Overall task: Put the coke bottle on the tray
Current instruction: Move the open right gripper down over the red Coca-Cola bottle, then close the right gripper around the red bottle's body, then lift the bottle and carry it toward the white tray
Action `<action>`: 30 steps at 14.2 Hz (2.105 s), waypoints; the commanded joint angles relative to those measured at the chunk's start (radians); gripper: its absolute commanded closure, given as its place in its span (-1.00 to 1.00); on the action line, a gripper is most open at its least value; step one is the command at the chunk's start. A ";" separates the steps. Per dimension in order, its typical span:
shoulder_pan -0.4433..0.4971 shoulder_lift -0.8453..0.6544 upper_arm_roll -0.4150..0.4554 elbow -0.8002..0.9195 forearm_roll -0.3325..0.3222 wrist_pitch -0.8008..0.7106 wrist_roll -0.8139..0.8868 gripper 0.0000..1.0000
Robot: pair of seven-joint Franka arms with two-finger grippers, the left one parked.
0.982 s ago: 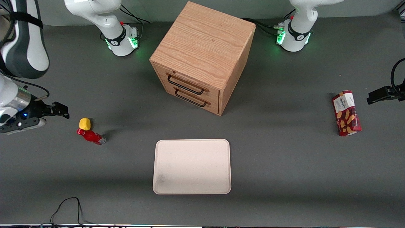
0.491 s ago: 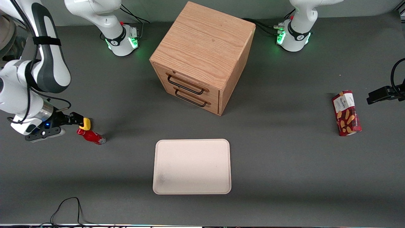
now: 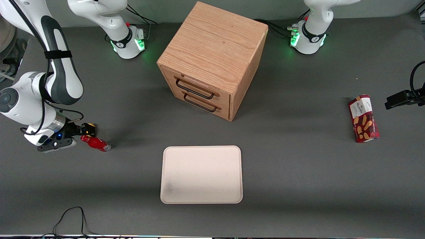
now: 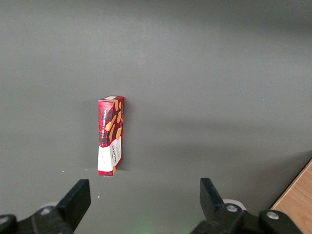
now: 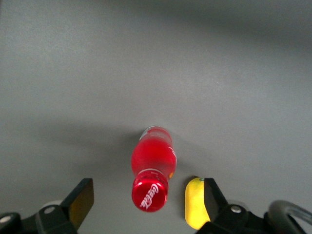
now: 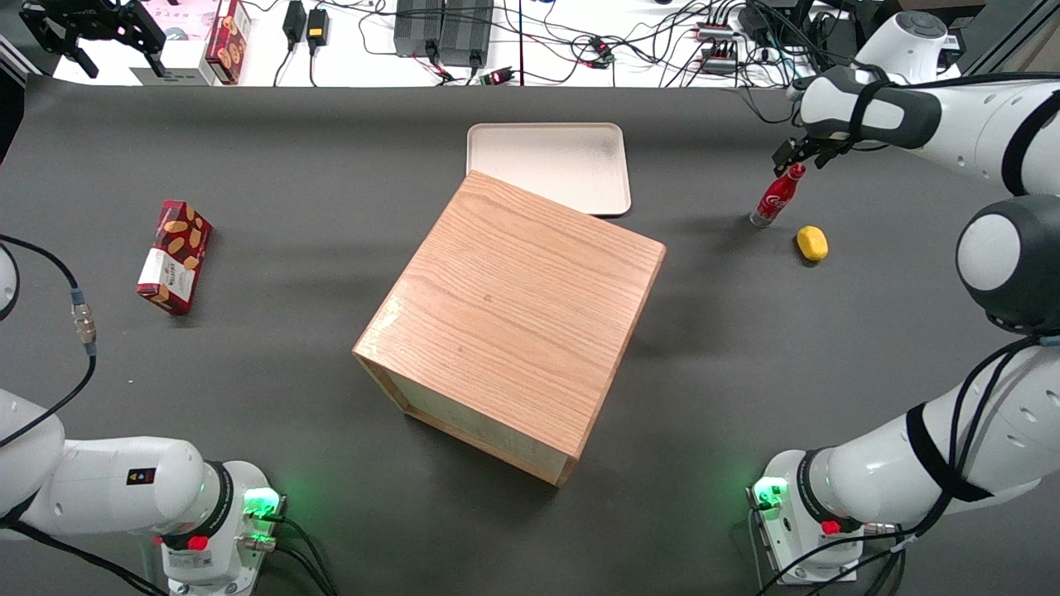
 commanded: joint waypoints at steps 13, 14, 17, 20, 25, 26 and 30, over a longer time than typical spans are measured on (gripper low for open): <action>0.009 0.023 0.000 -0.007 0.019 0.012 -0.021 0.40; 0.009 0.021 0.001 -0.007 0.019 0.011 -0.021 0.57; 0.008 0.018 0.007 0.002 0.019 -0.022 -0.043 1.00; 0.006 0.012 0.006 0.075 0.016 -0.096 -0.072 1.00; 0.002 -0.005 -0.003 0.377 0.004 -0.460 -0.092 1.00; 0.002 -0.005 -0.003 0.449 -0.007 -0.538 -0.093 1.00; 0.003 -0.005 -0.003 0.701 -0.047 -0.771 -0.095 1.00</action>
